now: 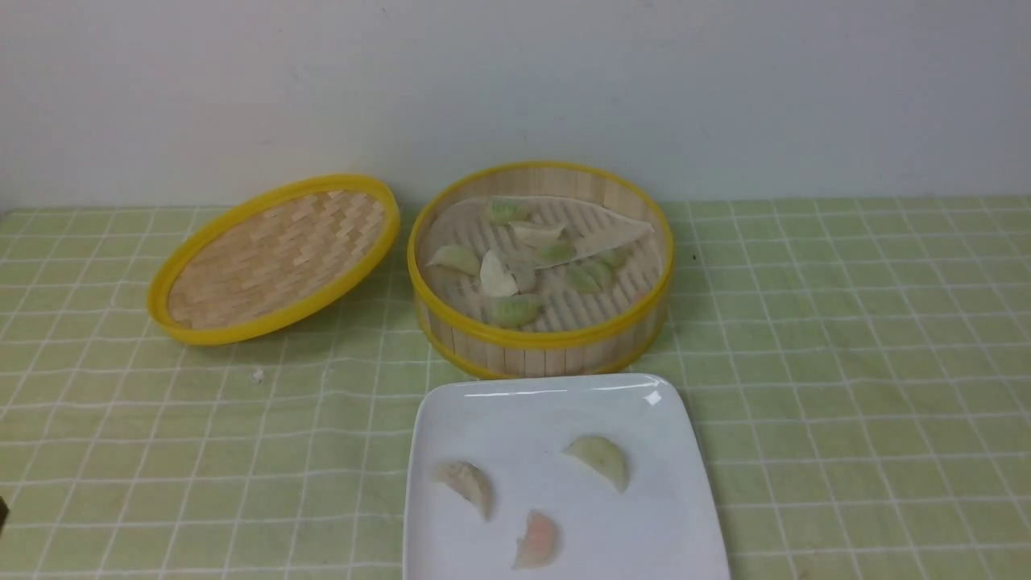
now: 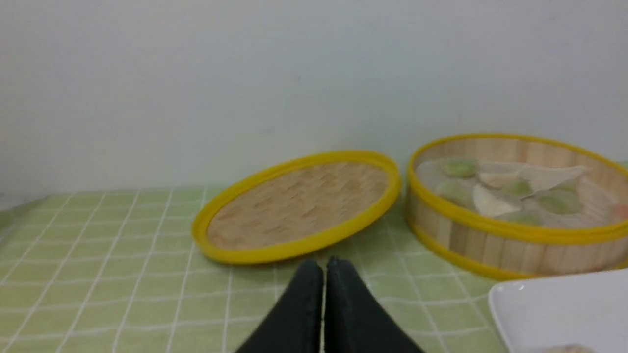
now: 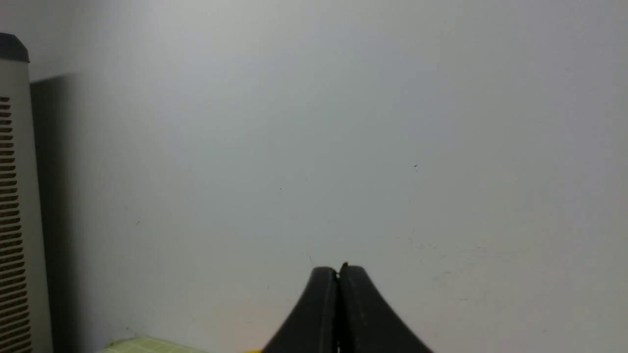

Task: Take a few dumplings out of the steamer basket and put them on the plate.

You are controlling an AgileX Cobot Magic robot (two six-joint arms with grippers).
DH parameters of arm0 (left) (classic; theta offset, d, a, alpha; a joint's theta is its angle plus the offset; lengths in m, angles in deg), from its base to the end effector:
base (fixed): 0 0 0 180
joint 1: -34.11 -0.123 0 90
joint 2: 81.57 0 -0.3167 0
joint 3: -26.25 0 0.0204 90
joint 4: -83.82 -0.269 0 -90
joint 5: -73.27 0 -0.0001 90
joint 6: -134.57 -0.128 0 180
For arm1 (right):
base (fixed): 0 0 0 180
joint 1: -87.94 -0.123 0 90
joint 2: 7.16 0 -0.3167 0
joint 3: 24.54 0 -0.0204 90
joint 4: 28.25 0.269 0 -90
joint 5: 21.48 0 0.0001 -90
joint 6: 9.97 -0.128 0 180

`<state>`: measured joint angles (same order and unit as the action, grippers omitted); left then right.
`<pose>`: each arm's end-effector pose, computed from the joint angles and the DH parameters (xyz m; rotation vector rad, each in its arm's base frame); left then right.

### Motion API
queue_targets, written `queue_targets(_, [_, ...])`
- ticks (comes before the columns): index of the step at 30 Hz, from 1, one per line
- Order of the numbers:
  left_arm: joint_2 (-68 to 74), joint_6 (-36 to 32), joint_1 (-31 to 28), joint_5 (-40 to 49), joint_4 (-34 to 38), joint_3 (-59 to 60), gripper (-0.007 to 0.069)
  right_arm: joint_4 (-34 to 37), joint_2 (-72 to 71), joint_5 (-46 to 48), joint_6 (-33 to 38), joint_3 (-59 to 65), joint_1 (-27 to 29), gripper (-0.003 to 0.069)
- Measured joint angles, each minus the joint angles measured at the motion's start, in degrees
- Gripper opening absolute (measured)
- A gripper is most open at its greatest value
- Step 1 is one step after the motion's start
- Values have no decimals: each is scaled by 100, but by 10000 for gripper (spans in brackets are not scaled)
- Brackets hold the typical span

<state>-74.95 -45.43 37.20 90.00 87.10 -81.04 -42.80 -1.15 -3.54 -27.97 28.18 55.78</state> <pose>0.0730 -0.0061 0.2158 0.0117 1.6769 -0.0958 0.0292 0.0067 0.3437 -0.2609 1.3199 0.4849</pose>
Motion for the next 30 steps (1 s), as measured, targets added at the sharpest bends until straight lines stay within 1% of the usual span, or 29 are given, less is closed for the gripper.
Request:
queue_targets(2, [-19,0,-88,-68,5,423,-6,0,0,9,0,0,0,-14])
queue_targets(4, [-19,-71,-104,67,5,655,-6,0,0,17,0,0,0,-14])
queue_targets(8, [-19,-174,-109,487,-2,693,-6,0,0,35,0,0,0,-14])
queue_targets(30, [-19,-209,-109,499,-2,693,-6,-13,0,62,0,0,0,-14])
